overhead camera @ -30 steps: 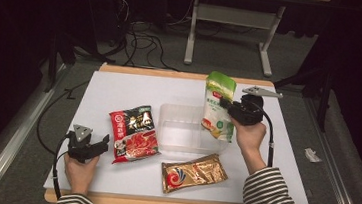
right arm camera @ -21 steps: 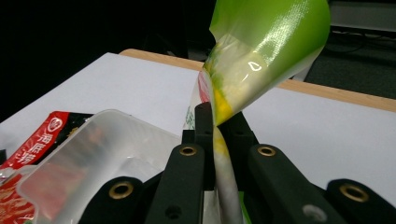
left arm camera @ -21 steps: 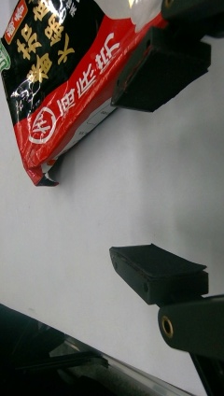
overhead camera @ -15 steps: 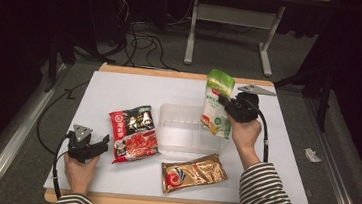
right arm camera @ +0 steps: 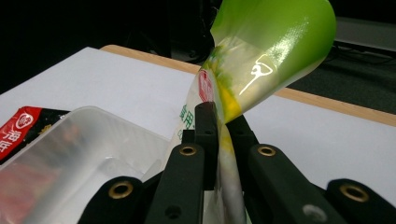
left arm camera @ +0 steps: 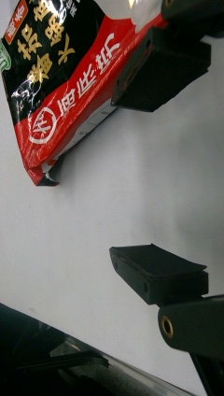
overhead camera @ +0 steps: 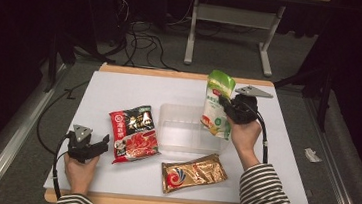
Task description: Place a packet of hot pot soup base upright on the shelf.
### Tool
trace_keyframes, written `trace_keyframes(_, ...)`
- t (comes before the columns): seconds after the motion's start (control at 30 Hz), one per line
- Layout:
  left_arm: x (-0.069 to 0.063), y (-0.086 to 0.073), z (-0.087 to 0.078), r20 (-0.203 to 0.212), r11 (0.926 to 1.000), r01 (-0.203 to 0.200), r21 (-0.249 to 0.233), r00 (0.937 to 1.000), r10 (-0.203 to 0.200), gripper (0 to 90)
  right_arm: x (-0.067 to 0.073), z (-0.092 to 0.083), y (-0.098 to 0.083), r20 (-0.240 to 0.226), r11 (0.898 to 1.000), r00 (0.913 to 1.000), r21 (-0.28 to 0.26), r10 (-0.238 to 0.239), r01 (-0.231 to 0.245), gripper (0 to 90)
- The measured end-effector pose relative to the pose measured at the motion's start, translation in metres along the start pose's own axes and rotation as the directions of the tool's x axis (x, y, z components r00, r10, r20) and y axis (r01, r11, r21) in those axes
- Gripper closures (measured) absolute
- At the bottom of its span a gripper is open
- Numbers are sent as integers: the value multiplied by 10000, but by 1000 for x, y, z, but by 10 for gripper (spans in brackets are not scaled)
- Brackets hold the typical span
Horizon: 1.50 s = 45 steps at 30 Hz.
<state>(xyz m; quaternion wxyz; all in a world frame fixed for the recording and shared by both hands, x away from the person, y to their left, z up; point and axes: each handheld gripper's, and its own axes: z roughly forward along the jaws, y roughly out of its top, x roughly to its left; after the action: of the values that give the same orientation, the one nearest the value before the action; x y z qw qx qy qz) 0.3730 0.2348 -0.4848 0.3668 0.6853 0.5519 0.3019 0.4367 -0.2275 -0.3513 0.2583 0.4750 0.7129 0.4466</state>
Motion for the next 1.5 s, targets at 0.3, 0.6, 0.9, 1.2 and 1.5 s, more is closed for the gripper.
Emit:
trace_keyframes(0.3, 0, 0, 0, -7, 10000, -4, -8, 10000, 4, 237, -3, -2, -6, 135, 10000, 9999, 22, -49, 49, 872)
trace_keyframes(0.6, 0, 0, 0, -33, 10000, -35, 43, 10000, 35, 238, -1, -3, -7, 212, 9995, 9993, 77, -324, 322, 873)
trace_keyframes(0.9, -1, 0, 0, -44, 10000, -63, 52, 10000, 63, 238, -2, -9, -13, 226, 9968, 9966, 120, -797, 795, 873)
trace_keyframes(1.2, 0, 0, 0, -11, 10000, -15, 3, 10000, 15, 237, 14, 2, -21, -12, 9844, 9868, 701, -1616, 1613, 874)
trace_keyframes(1.5, 0, 0, 0, -6, 10000, 5, -8, 10000, -5, 238, 12, 5, -26, -335, 9887, 9909, 700, -1304, 1325, 863)
